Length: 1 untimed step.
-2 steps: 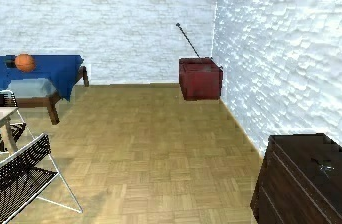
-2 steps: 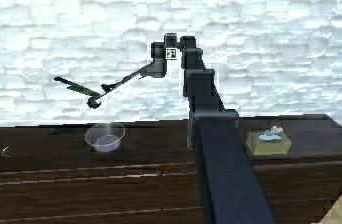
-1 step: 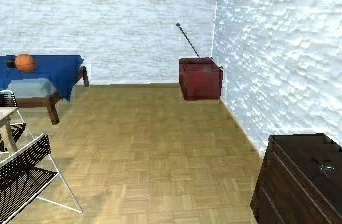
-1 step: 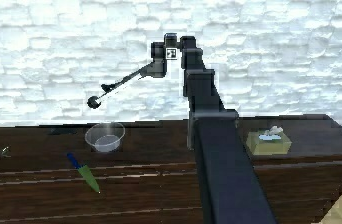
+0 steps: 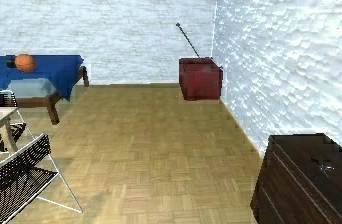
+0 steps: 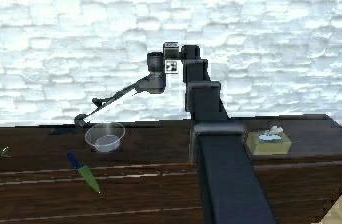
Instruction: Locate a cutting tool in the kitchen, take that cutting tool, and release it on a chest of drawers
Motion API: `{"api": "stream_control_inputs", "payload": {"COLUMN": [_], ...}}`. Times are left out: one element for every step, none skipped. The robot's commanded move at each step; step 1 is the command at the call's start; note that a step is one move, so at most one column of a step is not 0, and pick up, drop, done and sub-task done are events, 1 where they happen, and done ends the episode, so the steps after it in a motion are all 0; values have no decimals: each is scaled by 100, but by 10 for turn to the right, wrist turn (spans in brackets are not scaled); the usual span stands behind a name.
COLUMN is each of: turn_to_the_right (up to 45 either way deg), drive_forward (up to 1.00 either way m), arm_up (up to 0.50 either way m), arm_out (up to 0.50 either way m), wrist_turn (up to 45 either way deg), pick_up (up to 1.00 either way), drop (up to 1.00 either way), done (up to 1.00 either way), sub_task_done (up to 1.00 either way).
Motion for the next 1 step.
{"api": "stream_control_inputs", "payload": {"turn_to_the_right": [0], "drive_forward": [0], "arm_up": [0], "arm_out": [0], "wrist_turn": [0], "pick_up": [0], "drop": [0], "done": [100], "sub_task_done": [0]}}
